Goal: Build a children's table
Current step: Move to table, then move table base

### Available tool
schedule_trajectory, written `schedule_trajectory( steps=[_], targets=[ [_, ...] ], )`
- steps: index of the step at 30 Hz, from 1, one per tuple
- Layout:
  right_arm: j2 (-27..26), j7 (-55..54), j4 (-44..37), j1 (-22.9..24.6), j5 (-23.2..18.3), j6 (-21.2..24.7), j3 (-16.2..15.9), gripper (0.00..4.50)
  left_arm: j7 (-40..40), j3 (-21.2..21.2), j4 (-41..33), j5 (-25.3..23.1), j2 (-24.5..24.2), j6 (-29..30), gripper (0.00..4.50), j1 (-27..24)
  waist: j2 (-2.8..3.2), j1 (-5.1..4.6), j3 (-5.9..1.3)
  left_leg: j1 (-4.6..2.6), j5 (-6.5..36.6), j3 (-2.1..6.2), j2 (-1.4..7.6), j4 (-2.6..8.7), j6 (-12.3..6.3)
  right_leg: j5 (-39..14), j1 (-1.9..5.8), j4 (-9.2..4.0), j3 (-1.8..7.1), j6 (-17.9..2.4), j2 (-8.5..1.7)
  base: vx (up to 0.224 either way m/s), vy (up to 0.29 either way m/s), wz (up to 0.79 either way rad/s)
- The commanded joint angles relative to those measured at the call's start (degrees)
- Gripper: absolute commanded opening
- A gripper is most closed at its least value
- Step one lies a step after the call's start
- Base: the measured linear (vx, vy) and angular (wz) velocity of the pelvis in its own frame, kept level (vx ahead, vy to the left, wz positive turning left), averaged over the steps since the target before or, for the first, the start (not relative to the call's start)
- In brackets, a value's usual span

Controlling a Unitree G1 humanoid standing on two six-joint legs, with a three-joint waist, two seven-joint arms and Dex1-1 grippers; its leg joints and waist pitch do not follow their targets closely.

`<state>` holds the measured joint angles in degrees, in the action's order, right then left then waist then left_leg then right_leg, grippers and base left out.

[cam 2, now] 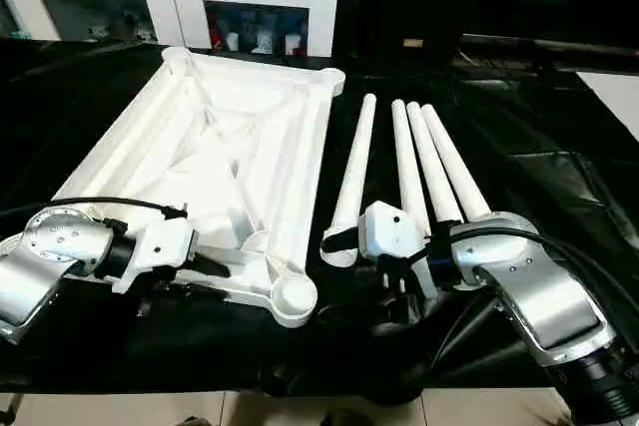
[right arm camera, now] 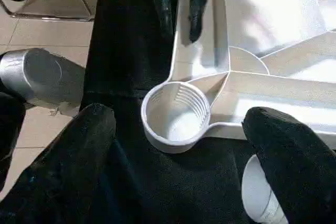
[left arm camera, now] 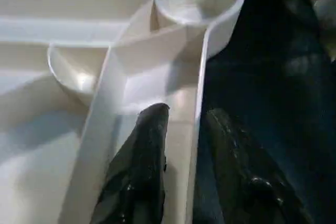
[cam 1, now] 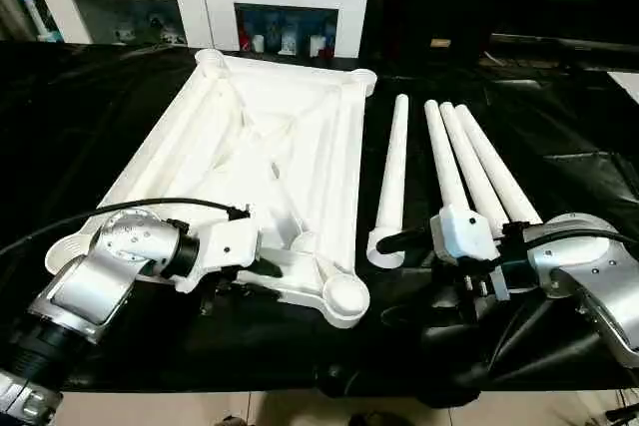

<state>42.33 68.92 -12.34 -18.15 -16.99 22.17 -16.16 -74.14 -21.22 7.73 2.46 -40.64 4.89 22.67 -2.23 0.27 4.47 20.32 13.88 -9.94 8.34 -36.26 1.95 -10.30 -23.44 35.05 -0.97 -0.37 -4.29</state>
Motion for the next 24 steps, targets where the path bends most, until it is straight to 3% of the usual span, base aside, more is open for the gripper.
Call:
schedule_trajectory(
  steps=[1, 7, 13, 17, 22, 24],
  targets=[
    [0.1, -0.3, -1.0, -1.0, 0.9, 0.6, -0.1, 4.28, 0.2, -0.9, 0.7, -1.5, -1.0, -1.0, 1.08, 0.3, 0.39, 0.16, -2.62, -0.34, 9.7, 1.68, 4.65, 5.86, -2.30, -13.3, 2.48, -3.73, 2.49, -14.6, -3.98, 0.000, 0.000, 0.00],
    [0.1, -0.4, -1.1, -1.1, 0.9, 0.7, -0.1, 4.28, 1.0, -1.2, 1.6, -3.4, -2.1, -2.3, 0.67, -0.2, 0.35, 0.17, -2.65, -0.30, 6.9, 1.53, 4.63, 5.75, -3.41, -8.4, 2.56, -3.33, 2.41, -16.1, -3.99, 0.000, 0.000, 0.00],
    [-0.1, -0.9, -0.6, -1.4, 1.0, 0.6, 0.0, 4.28, 1.5, 0.2, 1.5, -3.2, -2.1, 0.0, 0.21, -0.7, 0.25, 0.20, -2.46, -0.32, 8.7, 1.55, 4.75, 5.95, -2.71, -11.4, 2.49, -3.57, 2.46, -16.1, -4.09, 0.000, 0.000, 0.00],
    [-0.9, -1.8, 0.1, -1.4, 1.3, 0.7, 0.6, 4.28, 2.6, 1.3, 0.6, -2.8, -3.0, 1.6, 0.03, -2.6, 0.12, -0.41, -2.64, -0.10, 8.3, 1.65, 4.70, 5.91, -2.42, -10.6, 2.71, -3.43, 2.45, -16.0, -4.14, 0.000, 0.000, 0.00],
    [-2.5, -6.0, 2.8, -2.2, 2.4, 1.0, 2.4, 4.28, 4.3, 3.8, -1.5, -1.7, -4.8, 3.4, 0.01, -6.2, -0.02, -1.04, -2.64, 0.16, 8.0, 1.60, 4.52, 5.98, -2.84, -12.6, 2.82, -3.70, 2.50, -16.1, -4.15, 0.000, 0.000, 0.00],
    [-3.1, -7.3, 3.8, -2.7, 2.5, 1.4, 2.9, 4.28, 4.5, 4.5, -2.4, -1.3, -5.4, 4.2, 0.01, -7.4, 0.10, -0.91, -2.63, -0.16, 8.5, 1.48, 4.52, 5.95, -2.54, -14.4, 2.63, -3.96, 2.60, -15.6, -4.01, 0.000, 0.000, 0.00]
  ],
)
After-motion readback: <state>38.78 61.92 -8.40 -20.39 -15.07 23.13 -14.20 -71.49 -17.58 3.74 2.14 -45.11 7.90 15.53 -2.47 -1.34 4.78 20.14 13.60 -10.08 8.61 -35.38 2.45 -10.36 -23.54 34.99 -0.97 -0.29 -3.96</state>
